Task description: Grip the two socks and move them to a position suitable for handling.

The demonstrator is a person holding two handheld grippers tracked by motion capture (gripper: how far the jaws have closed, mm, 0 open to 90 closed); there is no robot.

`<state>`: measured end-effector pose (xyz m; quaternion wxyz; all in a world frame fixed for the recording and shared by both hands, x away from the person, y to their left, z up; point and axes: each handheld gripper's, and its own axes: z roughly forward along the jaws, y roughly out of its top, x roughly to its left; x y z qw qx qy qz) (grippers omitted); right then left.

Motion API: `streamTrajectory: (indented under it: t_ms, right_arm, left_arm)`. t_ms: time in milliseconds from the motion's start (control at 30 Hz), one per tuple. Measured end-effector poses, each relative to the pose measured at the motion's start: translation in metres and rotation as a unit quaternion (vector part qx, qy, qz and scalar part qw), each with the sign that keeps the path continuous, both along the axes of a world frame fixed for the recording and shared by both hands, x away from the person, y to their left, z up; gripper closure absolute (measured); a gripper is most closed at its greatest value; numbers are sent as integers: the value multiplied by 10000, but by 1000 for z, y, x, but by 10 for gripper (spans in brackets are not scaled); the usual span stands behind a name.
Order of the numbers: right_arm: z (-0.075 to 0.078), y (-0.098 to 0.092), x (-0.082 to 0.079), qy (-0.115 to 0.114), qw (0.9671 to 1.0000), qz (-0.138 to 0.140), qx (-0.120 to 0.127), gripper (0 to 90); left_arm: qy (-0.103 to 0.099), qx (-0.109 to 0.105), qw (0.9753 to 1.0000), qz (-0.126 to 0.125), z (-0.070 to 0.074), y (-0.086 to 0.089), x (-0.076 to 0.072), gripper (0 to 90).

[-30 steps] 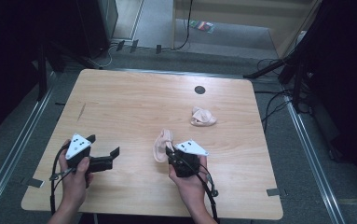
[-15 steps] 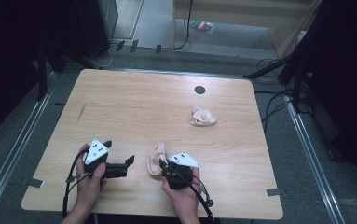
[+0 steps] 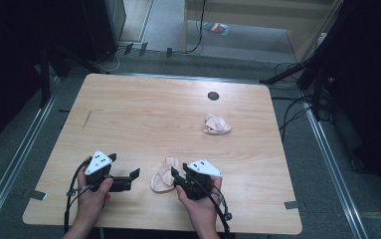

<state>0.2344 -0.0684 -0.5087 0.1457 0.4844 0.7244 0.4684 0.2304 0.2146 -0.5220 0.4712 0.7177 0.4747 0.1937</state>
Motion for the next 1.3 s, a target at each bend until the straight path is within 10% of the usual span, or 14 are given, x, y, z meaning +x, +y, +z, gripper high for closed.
streamTrajectory:
  t_ms: [167, 500, 633, 1033, 1300]
  right_arm:
    - [-7, 27, 3, 76, 9978, 564, -331, 608]
    - [-37, 53, 5, -121, 9879, 650, -1400, 720]
    - [-35, 47, 7, -96, 9911, 598, -1182, 866]
    - [-11, 19, 8, -36, 9979, 578, -274, 887]
    - [-5, 8, 10, 57, 9986, 528, 27, 888]
  left_arm:
    - [216, 181, 9996, -11, -7, -12, -3, 199]
    - [206, 55, 9998, -1, -9, -14, -3, 429]
    - [195, 59, 9998, -66, -10, -16, -3, 433]
    - [193, -29, 9996, -210, -9, -22, -3, 480]
    - [423, 55, 9953, -872, -15, -59, -3, 524]
